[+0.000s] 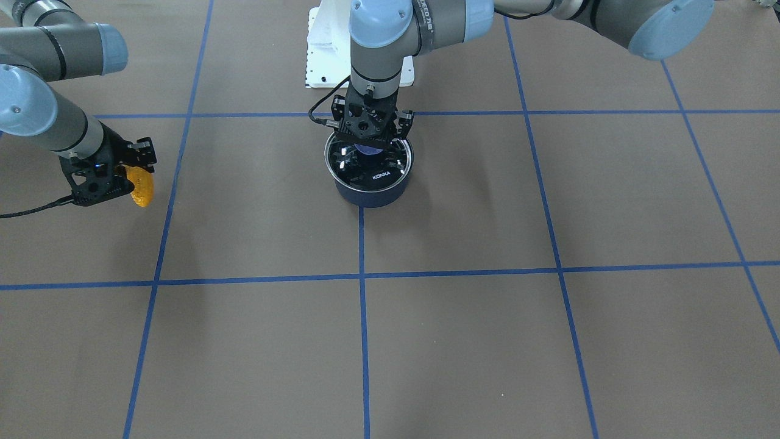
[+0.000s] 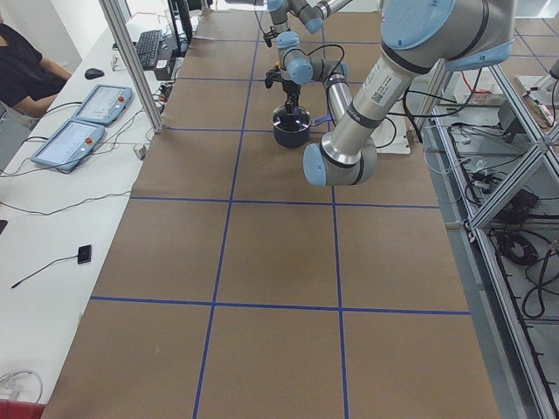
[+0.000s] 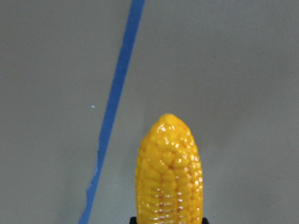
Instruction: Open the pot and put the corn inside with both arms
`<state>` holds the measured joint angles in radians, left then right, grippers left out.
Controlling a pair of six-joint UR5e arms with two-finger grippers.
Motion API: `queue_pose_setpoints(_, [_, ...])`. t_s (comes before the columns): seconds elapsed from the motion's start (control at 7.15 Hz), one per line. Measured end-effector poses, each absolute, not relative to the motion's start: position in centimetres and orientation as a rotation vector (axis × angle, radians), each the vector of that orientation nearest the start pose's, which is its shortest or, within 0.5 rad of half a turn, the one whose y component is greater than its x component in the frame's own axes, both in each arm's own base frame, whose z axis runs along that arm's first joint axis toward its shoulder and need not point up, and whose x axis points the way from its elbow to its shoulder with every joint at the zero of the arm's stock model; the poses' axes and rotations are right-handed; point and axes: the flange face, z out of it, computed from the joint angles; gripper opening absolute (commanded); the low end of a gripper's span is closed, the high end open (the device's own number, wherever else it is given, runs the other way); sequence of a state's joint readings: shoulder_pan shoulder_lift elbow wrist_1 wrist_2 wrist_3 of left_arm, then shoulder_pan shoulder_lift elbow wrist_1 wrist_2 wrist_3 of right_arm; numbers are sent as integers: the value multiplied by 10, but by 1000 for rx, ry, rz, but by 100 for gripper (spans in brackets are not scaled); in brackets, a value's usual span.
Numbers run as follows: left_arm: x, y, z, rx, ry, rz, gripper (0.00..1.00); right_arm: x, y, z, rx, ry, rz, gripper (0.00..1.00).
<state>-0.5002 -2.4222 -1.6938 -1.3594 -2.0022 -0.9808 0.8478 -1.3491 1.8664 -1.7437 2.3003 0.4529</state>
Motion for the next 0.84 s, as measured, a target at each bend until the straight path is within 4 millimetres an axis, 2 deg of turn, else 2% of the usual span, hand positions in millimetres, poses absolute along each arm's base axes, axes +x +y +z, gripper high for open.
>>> queue_pose_setpoints(0.14, [539,-410,112,49,863,241,70,-332,-468,381,-127,-793,-384,27])
queue_pose_setpoints(0.28, [531,-416,111,57,870,233,70,-345,-471,354,-120,-803,-389,27])
queue_pose_setpoints(0.56, [508,-433,109,62,892,227,70,-363,-469,317,-116,-839,-389,27])
queue_pose_setpoints(0.84, [471,-451,128,100,891,250,70,-388,-459,280,-117,-874,-385,27])
